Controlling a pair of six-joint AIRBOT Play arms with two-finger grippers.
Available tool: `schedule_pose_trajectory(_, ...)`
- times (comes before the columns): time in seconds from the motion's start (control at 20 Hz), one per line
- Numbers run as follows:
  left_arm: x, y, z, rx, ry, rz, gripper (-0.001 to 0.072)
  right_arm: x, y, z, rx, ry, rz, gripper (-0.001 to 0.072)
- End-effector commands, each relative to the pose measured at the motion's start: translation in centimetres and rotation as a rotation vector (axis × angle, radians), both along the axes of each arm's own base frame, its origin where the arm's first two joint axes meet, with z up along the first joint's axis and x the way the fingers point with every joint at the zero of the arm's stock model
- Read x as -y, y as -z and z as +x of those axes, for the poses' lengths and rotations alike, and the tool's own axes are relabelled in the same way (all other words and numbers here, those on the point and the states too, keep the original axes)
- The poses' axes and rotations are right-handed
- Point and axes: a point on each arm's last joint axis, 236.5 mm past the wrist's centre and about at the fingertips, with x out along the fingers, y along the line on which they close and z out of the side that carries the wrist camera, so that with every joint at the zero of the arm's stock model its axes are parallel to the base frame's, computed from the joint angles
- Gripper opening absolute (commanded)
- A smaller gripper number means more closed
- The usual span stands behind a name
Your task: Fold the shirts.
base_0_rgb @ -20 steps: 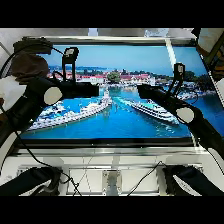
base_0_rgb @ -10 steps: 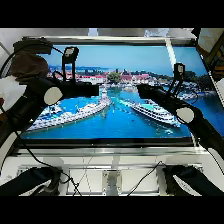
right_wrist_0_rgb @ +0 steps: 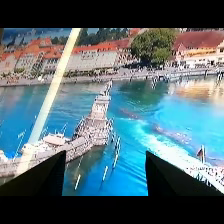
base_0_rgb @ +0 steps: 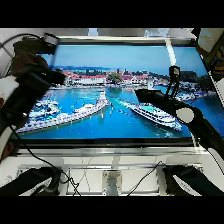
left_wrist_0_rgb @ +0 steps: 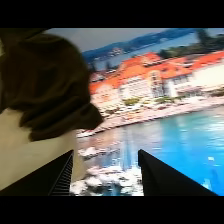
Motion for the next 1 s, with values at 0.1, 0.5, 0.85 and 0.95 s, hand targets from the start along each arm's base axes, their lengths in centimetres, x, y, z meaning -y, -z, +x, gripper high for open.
schedule_pose_trajectory(0.1, -16.9, 2.8, -0.4, 0.020, -0.373, -0.179, 0.0439, -0.7, 2.0, -1.9, -0.100, -0.058, -0.024, 0.0542)
schedule_pose_trajectory(0.5, -27.3, 20.6, -4.2, -0.360, -0.642, -0.506, 0.0709, -3.9, 1.8, -4.4, -0.220, -0.118, 0.129, 0.0543)
schedule_pose_trajectory(0.85, -30.0, 19.8, 1.0, -0.236, -0.586, -0.459, 0.0708, -4.7, 1.5, -4.5, -0.231, -0.104, 0.163, 0.0542)
schedule_pose_trajectory(0.95, -30.7, 17.6, 1.7, -0.203, -0.585, -0.437, 0.0709, -4.6, 1.4, -4.3, -0.222, -0.098, 0.165, 0.0542)
